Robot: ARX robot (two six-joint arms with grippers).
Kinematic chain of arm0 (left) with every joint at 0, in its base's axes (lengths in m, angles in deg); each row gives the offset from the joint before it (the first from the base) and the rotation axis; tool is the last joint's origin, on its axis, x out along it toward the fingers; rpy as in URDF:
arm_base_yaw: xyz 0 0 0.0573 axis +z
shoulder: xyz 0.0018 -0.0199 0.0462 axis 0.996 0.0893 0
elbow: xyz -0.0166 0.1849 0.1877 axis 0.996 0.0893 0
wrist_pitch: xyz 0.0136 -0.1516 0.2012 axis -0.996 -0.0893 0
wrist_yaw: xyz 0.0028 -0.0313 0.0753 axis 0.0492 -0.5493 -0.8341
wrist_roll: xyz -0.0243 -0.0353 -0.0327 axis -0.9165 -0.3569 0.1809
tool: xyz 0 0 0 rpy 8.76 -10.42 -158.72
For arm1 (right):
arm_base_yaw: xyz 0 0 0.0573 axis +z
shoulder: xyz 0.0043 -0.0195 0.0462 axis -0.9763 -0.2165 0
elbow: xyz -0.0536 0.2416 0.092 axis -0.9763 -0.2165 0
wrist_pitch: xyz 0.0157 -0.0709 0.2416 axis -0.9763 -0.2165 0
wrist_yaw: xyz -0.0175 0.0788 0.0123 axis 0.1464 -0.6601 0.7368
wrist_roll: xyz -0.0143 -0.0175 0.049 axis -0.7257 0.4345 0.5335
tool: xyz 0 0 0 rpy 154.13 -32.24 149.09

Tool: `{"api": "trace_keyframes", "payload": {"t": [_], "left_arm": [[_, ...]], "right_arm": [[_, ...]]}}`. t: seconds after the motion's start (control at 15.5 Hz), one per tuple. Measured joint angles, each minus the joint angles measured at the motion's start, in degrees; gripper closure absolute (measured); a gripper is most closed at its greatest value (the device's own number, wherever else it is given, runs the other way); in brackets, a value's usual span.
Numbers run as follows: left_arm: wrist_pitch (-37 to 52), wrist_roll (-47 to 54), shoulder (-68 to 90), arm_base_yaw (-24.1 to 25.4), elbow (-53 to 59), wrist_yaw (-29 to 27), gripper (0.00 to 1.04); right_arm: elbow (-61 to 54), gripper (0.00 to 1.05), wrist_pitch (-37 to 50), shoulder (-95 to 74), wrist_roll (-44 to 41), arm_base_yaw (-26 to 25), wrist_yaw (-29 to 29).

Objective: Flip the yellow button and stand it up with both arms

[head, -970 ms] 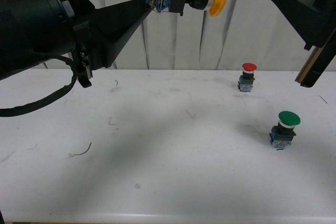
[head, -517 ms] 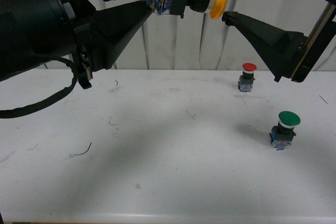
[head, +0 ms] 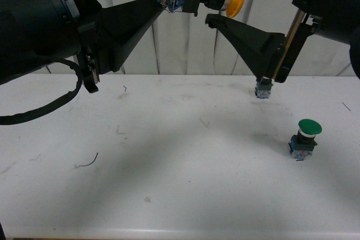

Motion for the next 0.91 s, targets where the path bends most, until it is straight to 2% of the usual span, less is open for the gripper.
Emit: {"api": "trace_keyframes", "payload": {"t": [0.13,0.45,0.52,0.78,0.91], "left_arm": [[0.15,0.00,-0.02,0.02,0.04,0.02,0.75],[0.81,-0.02,-0.02,0.66,0.59,0.04,0.75],[0.76,-0.02,-0.02,0.66,0.68,0.04,0.75],[1.29,-0.20,-0.42,0.66,0.68,0.09,0.75],[1.29,-0.42,-0.59,0.63,0.68,0.24,0.75]], "right_arm": [[0.81,0.06,0.13,-0.77,-2.16,1.62,-0.24],[2.67,0.06,0.09,-1.95,-2.84,1.73,0.44],[2.78,0.10,0.04,-1.97,-2.82,1.73,0.44],[2.78,0.53,-0.42,-2.23,-2.84,1.73,0.48],[2.75,0.68,-0.44,-2.49,-2.64,1.66,0.70]]}}
